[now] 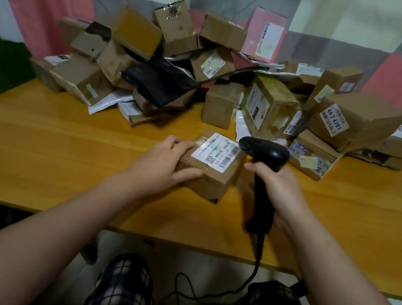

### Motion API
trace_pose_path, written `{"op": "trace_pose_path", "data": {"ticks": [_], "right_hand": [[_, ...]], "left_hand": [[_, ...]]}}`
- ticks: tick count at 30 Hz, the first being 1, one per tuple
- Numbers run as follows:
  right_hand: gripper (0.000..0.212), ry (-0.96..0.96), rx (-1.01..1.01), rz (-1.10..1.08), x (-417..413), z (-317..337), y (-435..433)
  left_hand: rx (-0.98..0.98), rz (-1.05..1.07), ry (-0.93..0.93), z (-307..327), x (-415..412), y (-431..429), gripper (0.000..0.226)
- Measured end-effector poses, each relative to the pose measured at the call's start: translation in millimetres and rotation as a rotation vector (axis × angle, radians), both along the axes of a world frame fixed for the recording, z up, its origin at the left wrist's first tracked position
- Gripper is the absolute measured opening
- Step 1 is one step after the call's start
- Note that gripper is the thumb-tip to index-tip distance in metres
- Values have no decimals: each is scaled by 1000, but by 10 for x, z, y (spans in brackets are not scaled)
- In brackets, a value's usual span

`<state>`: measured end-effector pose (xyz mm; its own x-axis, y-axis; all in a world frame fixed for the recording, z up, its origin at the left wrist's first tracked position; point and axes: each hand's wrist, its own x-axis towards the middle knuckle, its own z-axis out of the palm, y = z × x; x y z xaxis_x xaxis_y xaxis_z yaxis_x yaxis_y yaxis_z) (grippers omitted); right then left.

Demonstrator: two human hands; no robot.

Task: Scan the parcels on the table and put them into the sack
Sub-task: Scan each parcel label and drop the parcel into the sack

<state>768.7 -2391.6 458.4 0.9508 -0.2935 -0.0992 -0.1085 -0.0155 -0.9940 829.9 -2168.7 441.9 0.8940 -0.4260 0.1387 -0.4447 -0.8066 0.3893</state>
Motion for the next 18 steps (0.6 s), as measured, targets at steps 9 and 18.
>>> {"op": "trace_pose_path", "data": {"ticks": [9, 18], "right_hand": [[19, 25, 309, 127, -56, -61, 107], [51, -38, 508, 180, -99, -51, 91]], "left_hand": [[-504, 218, 352, -22, 0, -228, 40], [-920, 109, 421, 20, -26, -234, 76]]}}
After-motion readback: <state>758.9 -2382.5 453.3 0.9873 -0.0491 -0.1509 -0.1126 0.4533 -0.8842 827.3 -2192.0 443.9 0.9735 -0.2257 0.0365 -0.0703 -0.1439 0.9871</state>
